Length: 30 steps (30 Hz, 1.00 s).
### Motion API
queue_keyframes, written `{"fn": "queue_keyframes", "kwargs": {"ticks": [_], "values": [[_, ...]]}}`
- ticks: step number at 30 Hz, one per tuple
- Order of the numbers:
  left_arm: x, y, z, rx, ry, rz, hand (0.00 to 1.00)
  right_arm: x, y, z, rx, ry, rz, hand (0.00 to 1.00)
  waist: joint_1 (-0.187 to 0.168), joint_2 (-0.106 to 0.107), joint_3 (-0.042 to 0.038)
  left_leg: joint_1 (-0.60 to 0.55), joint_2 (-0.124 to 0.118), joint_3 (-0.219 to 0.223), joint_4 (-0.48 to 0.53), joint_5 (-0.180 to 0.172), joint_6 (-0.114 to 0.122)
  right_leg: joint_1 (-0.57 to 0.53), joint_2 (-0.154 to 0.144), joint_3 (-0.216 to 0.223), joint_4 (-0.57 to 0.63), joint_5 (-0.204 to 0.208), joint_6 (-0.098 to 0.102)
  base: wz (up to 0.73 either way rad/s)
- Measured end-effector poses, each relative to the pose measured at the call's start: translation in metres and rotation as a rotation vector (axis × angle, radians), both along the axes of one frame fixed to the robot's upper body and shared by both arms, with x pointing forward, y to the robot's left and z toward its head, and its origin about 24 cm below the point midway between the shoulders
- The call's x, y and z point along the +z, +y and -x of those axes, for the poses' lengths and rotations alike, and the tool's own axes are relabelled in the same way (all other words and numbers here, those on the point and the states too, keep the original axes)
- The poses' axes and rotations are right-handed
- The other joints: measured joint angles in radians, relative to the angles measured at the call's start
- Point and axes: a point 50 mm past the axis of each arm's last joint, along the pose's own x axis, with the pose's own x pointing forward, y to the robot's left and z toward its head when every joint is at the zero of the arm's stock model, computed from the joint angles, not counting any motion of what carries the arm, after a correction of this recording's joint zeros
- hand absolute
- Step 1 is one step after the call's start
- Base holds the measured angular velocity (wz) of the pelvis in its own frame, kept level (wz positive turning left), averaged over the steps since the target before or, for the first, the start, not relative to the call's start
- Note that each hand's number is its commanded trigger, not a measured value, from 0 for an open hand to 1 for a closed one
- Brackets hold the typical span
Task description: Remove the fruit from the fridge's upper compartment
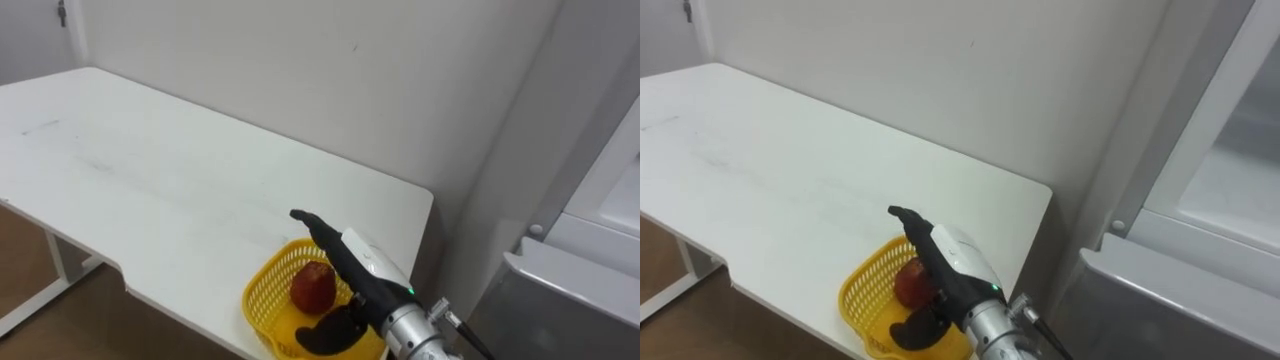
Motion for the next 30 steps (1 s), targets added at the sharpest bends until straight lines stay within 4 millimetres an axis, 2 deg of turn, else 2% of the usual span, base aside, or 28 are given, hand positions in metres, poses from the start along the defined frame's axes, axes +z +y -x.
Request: {"fn": "queue_keyframes", "kwargs": {"ticks": [3,9,15,19,25,26,30], "values": [[0.000,0.000,0.000,0.001,0.000,-0.004,0.00,0.005,0.001,0.001,0.008,-0.022,-0.015,0.00,-0.006,0.003,0.0000,0.010,0.000,0.000,0.000,0.000,0.000,0.011,0.000,0.000,0.000,0.000,0.000,0.00],[-0.001,0.000,0.009,0.002,0.025,-0.005,0.00,0.022,0.002,0.003,0.021,-0.082,-0.060,0.00,-0.032,0.019,-0.0071,0.011,-0.002,0.000,0.000,0.000,0.000,0.013,0.000,-0.002,0.001,0.000,0.000,-0.01],[-0.003,-0.004,0.016,0.021,0.047,0.004,0.00,0.052,0.006,0.014,0.067,-0.190,-0.129,0.00,-0.052,0.028,-0.0115,0.012,0.000,0.010,-0.002,0.000,0.000,0.011,0.000,0.002,0.001,0.000,0.000,-0.03],[-0.003,-0.005,0.016,0.046,0.033,0.013,0.00,0.069,-0.001,0.019,0.051,-0.265,-0.186,0.00,-0.053,0.028,-0.0117,0.017,0.000,0.010,-0.001,0.000,0.000,0.013,-0.001,0.004,0.002,0.000,0.000,0.00],[-0.003,-0.005,0.017,0.057,0.033,0.012,0.00,0.076,-0.007,0.024,0.034,-0.303,-0.216,0.00,-0.068,0.037,-0.0112,0.032,0.001,0.012,-0.008,0.000,0.000,0.025,-0.001,0.005,0.001,0.000,0.000,0.00],[-0.003,-0.004,0.018,0.065,0.033,0.011,0.00,0.080,-0.008,0.025,0.037,-0.322,-0.225,0.00,-0.078,0.040,-0.0123,0.032,0.001,0.013,-0.009,0.000,0.000,0.025,-0.001,0.006,0.001,0.000,0.000,0.00],[-0.003,-0.004,0.019,0.068,0.034,0.012,0.00,0.093,-0.015,0.028,0.016,-0.374,-0.274,0.00,-0.082,0.047,-0.0159,0.048,0.003,0.030,-0.021,0.001,0.002,0.030,-0.002,0.016,0.001,0.000,0.000,-0.12]]}}
